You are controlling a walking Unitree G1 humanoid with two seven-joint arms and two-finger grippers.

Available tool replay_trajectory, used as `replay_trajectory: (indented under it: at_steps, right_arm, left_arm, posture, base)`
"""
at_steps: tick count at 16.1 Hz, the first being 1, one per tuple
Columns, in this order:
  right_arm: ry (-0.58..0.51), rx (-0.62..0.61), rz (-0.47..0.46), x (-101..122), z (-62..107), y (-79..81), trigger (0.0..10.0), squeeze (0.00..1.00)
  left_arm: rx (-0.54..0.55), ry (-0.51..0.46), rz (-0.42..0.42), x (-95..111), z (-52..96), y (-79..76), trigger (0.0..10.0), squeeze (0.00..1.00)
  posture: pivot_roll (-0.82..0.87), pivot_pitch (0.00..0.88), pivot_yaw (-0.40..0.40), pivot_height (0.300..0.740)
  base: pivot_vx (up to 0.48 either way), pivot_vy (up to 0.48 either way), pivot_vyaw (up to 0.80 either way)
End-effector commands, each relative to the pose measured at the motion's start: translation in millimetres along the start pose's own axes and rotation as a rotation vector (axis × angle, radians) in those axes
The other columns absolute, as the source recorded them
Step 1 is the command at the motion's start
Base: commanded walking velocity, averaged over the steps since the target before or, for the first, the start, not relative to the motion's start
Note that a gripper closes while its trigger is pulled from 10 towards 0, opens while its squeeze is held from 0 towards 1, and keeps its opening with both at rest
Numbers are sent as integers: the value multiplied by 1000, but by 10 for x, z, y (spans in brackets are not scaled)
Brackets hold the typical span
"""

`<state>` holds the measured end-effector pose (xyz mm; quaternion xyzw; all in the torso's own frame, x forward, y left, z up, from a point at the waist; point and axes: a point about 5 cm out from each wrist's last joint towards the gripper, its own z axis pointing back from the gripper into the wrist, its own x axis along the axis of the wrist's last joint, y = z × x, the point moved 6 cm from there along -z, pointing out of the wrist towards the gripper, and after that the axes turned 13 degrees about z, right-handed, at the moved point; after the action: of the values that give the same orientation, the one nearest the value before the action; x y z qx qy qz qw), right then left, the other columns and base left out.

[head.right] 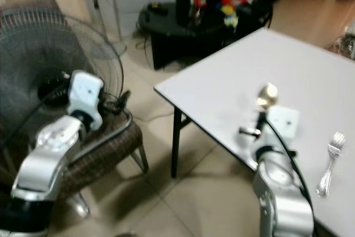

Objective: Setting the table

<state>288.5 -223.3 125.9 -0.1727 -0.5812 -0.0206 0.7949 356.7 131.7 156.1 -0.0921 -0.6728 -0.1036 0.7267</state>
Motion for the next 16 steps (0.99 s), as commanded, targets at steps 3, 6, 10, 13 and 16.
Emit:
replay_trajectory:
  at_steps: [3, 6, 10, 13, 16]
  right_arm:
    - [-10, 5, -9, 33, 21, 26, 10000, 0]
    - [-10, 3, -11, 24, 31, 17, 10000, 0]
    - [-21, 50, -8, 20, 29, 70, 10000, 0]
    - [-27, 55, -19, 23, 31, 80, 10000, 0]
    - [-27, 55, -17, 20, 27, 73, 10000, 0]
  left_arm:
    - [9, -10, -18, 42, -13, 60, 10000, 0]
    - [11, -28, -6, 73, -26, 50, 10000, 0]
    - [17, -29, 6, 64, -10, 60, 10000, 0]
    - [14, -35, 11, 68, 15, 47, 10000, 0]
    - [8, -36, 14, 68, 21, 34, 10000, 0]
  posture:
    - [-35, 0, 34, 740]
    - [-38, 0, 38, 740]
    - [-33, 0, 24, 740]
    - [-27, 0, 12, 740]
    - [-28, 0, 10, 740]
  base:
    - [0, 469, -533]
    - [0, 381, 0]
    - [0, 0, 0]
    - [181, 0, -469]
    - [285, 0, -800]
